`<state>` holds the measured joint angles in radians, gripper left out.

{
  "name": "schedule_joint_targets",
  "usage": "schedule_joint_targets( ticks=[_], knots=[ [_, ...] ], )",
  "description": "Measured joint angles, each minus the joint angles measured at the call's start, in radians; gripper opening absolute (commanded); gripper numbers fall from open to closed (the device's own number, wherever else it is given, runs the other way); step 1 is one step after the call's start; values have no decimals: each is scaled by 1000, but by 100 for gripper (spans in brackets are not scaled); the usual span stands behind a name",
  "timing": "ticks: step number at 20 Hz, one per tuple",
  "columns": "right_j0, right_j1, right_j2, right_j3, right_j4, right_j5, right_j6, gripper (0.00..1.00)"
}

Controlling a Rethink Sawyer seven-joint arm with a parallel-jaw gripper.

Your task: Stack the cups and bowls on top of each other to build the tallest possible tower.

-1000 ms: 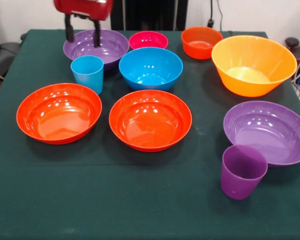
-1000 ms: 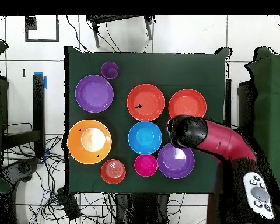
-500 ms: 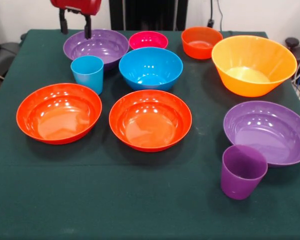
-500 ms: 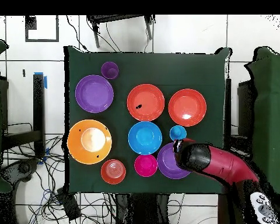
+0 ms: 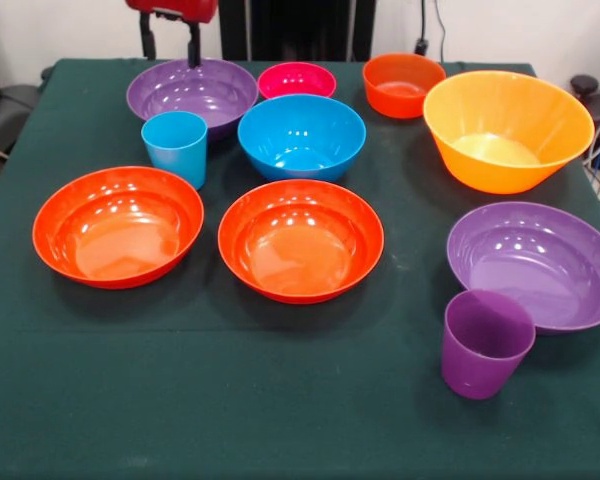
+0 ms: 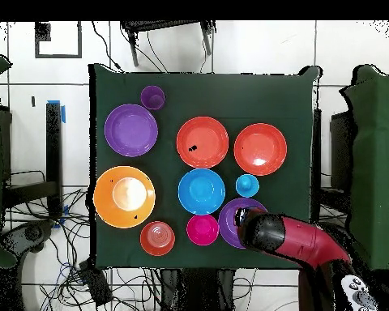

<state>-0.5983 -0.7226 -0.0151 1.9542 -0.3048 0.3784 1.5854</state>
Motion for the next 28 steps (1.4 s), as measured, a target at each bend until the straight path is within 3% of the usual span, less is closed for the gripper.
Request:
schedule_joint_targets(
  ticks=[28],
  knots=[
    [1,13,29,3,0,-17,0,100]
  ],
)
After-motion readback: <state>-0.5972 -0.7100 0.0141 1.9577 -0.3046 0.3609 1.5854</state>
